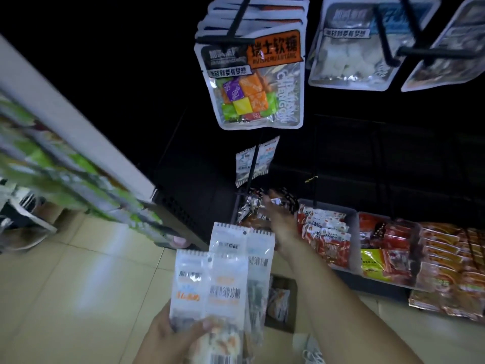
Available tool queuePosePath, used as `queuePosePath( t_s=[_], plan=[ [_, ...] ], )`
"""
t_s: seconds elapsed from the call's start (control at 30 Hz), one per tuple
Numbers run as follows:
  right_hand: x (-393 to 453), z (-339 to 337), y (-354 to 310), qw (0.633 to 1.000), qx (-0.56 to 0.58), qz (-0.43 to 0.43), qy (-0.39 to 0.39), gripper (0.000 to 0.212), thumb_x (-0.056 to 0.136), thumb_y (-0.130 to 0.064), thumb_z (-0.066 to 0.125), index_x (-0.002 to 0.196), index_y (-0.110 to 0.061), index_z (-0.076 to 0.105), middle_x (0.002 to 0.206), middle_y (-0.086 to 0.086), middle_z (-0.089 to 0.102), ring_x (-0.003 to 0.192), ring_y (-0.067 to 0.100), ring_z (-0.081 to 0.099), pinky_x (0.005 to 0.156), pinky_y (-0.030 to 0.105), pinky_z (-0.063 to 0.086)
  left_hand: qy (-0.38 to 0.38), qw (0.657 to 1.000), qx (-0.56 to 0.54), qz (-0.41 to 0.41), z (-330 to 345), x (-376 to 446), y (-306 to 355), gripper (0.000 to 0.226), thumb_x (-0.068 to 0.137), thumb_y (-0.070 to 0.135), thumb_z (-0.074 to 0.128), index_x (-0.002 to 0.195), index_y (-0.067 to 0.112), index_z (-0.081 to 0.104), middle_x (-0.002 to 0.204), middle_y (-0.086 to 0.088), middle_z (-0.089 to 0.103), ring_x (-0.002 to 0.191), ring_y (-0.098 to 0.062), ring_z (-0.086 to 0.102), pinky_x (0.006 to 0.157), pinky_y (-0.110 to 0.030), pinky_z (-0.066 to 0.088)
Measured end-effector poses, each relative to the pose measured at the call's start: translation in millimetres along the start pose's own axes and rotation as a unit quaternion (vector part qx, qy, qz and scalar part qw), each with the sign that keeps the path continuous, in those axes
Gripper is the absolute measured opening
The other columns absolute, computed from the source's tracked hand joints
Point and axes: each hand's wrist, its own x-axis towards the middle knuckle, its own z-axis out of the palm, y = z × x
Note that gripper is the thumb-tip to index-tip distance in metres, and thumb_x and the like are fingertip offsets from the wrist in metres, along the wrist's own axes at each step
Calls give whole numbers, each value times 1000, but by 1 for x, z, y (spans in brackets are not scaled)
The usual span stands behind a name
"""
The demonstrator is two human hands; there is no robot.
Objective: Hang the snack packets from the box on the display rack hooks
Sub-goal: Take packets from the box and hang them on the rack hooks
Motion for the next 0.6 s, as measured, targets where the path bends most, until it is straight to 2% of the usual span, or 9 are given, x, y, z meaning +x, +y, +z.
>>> queuePosePath(
  t_s=[0.1,0.2,0.23,0.3,0.37,0.43,0.5,0.53,0.6],
  plan=[
    [-80,-27,33,987,97,72,-103,62,96,-69,46,132,-23,64,127,11,71,122,32,65,103,57,47,-14,999,-30,25,12,-18,20,42,77,9,88,114,20,71,98,11,81,90,-3,76,70,-14,56],
    [-145,-45,40,974,184,57,-123,66,98,-70,31,141,-26,54,136,8,67,128,28,62,111,58,40,-39,998,-30,27,27,-37,43,46,74,30,92,115,27,69,103,8,81,95,-16,78,79,-40,64],
    [-160,-50,40,978,174,42,-105,63,98,-66,33,141,-25,54,135,8,68,126,28,64,107,58,44,-48,998,-24,20,31,-43,47,43,77,30,90,115,26,69,101,8,81,91,-15,78,76,-40,64],
    [-182,-56,38,990,123,-6,-72,40,102,-41,50,135,-19,60,125,10,73,112,28,72,92,50,56,-55,998,-29,25,43,-54,59,35,84,21,83,115,17,68,96,4,82,84,-14,79,64,-32,63],
    [-188,-62,35,995,94,-35,-6,27,100,-17,60,126,-14,64,118,11,75,102,27,75,81,43,61,-72,996,-44,29,54,-61,66,39,82,19,82,118,12,66,98,0,82,86,-18,79,64,-31,62],
    [-195,-64,27,994,100,-42,20,34,96,-19,66,129,-13,60,123,11,73,107,27,74,82,46,62,-84,994,-62,32,63,-67,69,54,76,30,87,122,14,64,104,0,81,93,-21,79,72,-37,63],
    [-198,-65,19,989,133,-39,53,72,85,-37,78,147,-19,46,147,8,58,128,28,62,100,56,53,-76,993,-85,28,69,-68,68,61,72,35,93,122,17,64,107,-2,80,95,-23,78,72,-37,62],
    [-199,-67,16,985,150,-46,71,81,83,-42,78,152,-24,39,153,4,52,132,25,58,105,56,49,-65,993,-90,28,70,-68,66,55,75,32,91,121,18,65,106,-2,81,94,-23,78,68,-33,62],
    [-201,-72,6,975,172,-84,112,67,90,-37,73,149,-34,41,142,-5,61,117,18,68,96,49,56,-41,994,-95,30,71,-72,65,39,82,18,85,116,18,67,103,-4,81,88,-21,79,60,-27,59]
  ],
)
